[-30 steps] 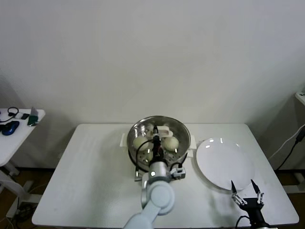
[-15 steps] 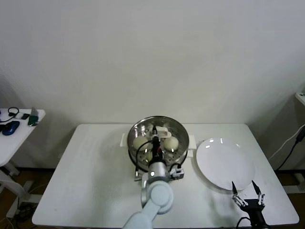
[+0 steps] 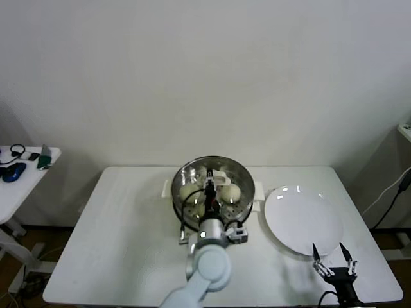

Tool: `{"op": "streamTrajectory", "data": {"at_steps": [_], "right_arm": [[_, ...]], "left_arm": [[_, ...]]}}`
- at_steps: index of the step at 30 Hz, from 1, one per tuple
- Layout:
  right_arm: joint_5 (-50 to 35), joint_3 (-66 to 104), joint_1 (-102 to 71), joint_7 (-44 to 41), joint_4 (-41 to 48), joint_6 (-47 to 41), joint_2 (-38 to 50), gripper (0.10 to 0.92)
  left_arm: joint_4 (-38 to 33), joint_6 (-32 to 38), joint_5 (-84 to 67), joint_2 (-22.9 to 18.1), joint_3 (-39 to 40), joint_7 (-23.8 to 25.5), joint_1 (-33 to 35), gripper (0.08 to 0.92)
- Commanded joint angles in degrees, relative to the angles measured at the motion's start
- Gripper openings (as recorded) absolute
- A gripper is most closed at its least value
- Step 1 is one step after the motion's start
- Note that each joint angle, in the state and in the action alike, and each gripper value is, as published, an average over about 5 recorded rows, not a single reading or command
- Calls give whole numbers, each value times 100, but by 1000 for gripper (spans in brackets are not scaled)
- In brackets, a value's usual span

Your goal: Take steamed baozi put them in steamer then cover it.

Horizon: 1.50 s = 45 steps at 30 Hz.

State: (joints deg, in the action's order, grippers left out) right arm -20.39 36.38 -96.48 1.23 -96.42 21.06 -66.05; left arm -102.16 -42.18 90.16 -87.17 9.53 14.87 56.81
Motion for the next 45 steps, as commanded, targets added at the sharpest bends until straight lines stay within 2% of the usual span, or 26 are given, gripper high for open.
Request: {"op": "streamTrajectory", "data": {"at_steps": [1,4,7,12,16,22,27,32,45], "right_arm": [[-54,-21,-38,217,-274,-496,64,823],[-57,-26,-39,226,-390,-618,88,823],[-82,-66,-28,302,-518,-730,134,823],[51,-98,81,362,-621,-719,71,823],[186,-125,144,342,-610,-691,23,823],[214,-198,254,332,-439,-611,-1,823],[193,-280,352,292,-253,-472,0,823],[83,-345,482,214,-58,-368,8,823],[-71,-496,583,148,119,-279,124,823]], "left_arm": [[-1497,-282,-1377,776,59,167,161,427],[-1954,-243,-2137,1156,-197,-99,376,514],[-2351,96,-3498,1581,-676,-681,679,600],[-2539,1187,-5551,1953,-1998,-1615,1389,738],[-2536,2343,-6891,1795,-3230,-1956,2149,812],[-2069,3772,-9363,1337,-4651,-2171,3159,822],[-1372,4837,-10109,1176,-4625,-2285,3600,823],[-787,5478,-10165,949,-4352,-2264,3684,823],[-218,5733,-9814,702,-4178,-2133,3586,823]]}}
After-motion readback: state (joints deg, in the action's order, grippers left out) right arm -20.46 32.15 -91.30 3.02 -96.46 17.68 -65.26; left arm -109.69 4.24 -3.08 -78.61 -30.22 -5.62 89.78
